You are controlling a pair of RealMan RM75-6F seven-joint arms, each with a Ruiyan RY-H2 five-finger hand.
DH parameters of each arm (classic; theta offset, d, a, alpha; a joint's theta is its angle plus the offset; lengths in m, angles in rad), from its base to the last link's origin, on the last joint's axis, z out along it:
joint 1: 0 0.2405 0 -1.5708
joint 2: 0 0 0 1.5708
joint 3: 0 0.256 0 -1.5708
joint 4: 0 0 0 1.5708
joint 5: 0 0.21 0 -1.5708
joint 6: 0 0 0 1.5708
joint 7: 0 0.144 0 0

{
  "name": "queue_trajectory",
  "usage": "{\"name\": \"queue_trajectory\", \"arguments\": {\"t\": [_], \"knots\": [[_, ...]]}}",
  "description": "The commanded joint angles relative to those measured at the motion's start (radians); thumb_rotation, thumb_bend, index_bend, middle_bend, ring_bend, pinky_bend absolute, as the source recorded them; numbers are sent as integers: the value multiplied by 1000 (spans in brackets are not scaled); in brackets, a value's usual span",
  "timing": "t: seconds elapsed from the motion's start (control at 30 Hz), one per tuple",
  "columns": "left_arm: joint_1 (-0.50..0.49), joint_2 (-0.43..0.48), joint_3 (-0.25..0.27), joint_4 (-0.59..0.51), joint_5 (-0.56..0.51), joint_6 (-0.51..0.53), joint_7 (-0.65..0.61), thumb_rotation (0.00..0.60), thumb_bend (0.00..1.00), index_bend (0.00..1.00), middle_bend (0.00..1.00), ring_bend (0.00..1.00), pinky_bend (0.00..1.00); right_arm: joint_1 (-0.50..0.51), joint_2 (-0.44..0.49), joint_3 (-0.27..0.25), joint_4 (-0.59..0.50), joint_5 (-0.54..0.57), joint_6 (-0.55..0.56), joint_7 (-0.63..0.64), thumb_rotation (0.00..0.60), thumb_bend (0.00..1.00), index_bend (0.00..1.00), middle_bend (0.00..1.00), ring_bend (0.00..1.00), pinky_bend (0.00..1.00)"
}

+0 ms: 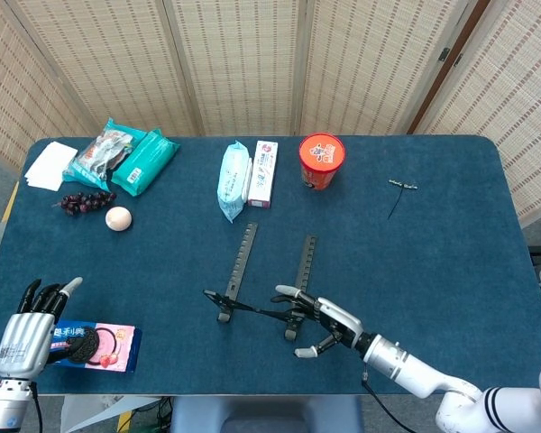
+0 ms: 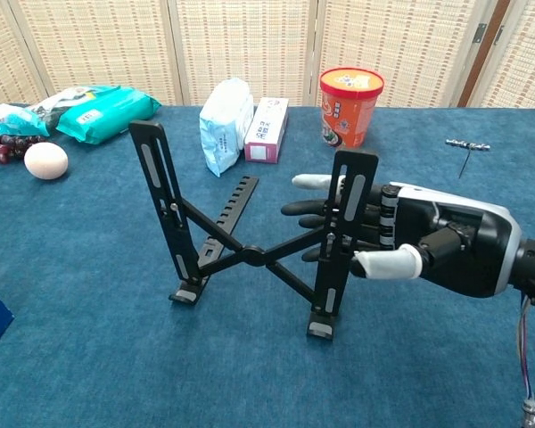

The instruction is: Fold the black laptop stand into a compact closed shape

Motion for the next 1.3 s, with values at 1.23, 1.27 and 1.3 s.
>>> {"name": "queue_trajectory", "arguments": {"t": [1.23,1.27,1.3], "knots": [[-192,22,-35,3,5,-276,-335,600,139,112,198,158,30,-83,247,-8,-142,-45,184,-223,600,13,0,124,6,176],[-210,21,-37,7,9,-300,-386,600,139,112,198,158,30,-87,268,-6,-153,-47,196,-225,600,13,0,124,6,176],[-224,20,-38,10,11,-319,-424,600,140,112,198,158,31,-89,283,-6,-161,-49,203,-224,600,13,0,124,6,176]]}}
